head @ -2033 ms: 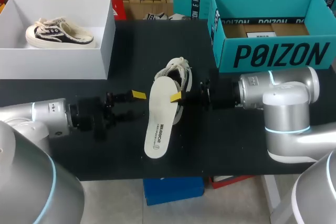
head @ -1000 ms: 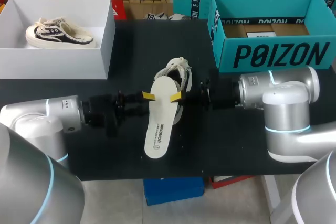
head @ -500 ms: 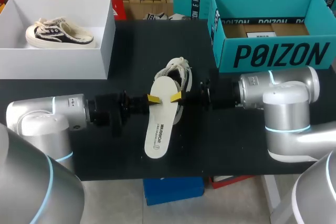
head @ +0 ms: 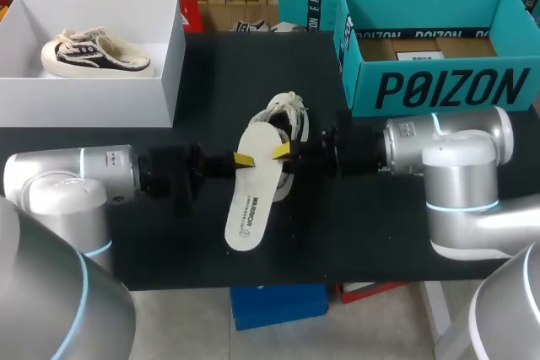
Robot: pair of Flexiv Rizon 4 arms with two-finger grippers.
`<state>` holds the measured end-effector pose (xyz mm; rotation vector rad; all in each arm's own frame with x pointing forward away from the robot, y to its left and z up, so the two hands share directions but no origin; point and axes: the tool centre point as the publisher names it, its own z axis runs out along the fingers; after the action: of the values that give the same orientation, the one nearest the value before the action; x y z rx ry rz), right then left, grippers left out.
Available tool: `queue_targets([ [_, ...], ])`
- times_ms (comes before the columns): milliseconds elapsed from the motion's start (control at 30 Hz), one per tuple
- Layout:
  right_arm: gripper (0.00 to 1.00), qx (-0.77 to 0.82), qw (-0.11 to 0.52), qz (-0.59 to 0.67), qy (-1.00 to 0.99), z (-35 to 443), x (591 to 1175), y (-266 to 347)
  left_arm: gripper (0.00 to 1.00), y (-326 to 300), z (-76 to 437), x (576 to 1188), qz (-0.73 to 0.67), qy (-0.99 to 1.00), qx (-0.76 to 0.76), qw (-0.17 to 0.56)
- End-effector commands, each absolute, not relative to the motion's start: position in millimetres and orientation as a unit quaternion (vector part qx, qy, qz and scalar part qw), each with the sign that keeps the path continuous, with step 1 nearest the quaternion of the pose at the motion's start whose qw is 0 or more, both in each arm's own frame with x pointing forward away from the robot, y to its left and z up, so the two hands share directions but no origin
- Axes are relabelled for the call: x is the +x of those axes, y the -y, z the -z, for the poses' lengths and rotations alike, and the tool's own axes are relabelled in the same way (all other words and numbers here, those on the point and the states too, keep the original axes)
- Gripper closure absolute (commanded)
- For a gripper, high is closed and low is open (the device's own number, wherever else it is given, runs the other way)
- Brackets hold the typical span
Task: Take the shoe out of the shoebox, open the shoe tongue, remove and reinsert the insole, then place the shoe into the shoebox
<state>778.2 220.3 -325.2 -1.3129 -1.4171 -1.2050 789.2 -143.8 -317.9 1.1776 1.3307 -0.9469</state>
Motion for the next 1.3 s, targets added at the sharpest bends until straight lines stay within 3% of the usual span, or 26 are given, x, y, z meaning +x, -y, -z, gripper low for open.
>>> queue_targets([
  [33, 0.0, -0.53, 0.415, 0.472, 0.57, 323, 780, -218, 1.0, 132, 306, 784, 0.391, -0.563, 0.504, 0.525],
  [667, 0.0, -0.568, 0.331, 0.374, 0.655, 301, 790, -206, 1.0, 85, 290, 761, 0.384, -0.615, 0.523, 0.447],
  [1167, 0.0, -0.493, 0.225, 0.29, 0.789, 288, 811, -216, 1.0, 55, 288, 756, 0.385, -0.643, 0.513, 0.418],
  [1300, 0.0, -0.482, 0.223, 0.277, 0.801, 286, 812, -217, 1.0, 52, 288, 755, 0.39, -0.647, 0.508, 0.414],
])
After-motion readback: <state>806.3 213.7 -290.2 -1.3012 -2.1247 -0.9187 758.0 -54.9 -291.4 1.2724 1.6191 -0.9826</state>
